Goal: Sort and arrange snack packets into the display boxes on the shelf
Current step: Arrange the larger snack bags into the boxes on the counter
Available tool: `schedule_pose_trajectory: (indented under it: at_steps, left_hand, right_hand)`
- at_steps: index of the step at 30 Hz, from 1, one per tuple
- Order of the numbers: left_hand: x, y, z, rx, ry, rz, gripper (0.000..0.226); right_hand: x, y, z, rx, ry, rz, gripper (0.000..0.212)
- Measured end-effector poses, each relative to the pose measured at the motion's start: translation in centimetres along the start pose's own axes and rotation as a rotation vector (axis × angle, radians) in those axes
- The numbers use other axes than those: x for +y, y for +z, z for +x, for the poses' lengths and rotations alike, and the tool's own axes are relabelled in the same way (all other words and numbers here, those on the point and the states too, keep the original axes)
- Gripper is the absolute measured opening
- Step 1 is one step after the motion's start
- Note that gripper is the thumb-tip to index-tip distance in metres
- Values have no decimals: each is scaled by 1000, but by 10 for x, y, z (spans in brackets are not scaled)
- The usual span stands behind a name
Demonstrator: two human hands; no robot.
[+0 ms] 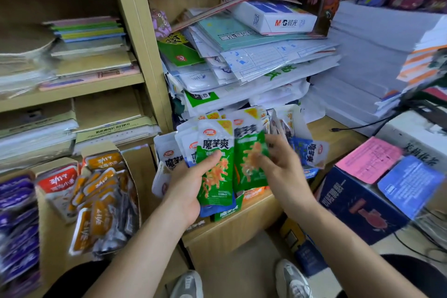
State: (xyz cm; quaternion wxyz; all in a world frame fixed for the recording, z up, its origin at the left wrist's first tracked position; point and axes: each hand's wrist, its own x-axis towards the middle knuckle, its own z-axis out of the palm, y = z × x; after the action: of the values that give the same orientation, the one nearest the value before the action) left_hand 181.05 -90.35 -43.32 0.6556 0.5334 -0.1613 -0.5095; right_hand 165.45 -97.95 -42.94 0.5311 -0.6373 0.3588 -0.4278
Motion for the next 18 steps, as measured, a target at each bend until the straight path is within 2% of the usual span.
schedule_pose_trajectory:
  at_steps: [2, 5, 7, 12, 18]
  left_hand:
    - [-6, 7, -3, 53, 72, 61, 41]
    - [-11, 14, -7, 95, 140, 90, 35]
    - [-13, 15, -8, 79, 162, 86, 34]
    - [-11, 12, -3, 61, 69, 4, 46]
    - [-13, 7, -1, 121, 91, 92, 30]
  right_hand:
    - [10, 12, -5, -54, -3, -38, 24]
    - [12, 18, -11, -146, 30, -39, 62]
    - [15, 18, -12, -143, 24, -60, 70]
    - [18, 16, -6, -21, 53, -6, 39]
    - [22, 6, 2, 89, 275, 304, 26]
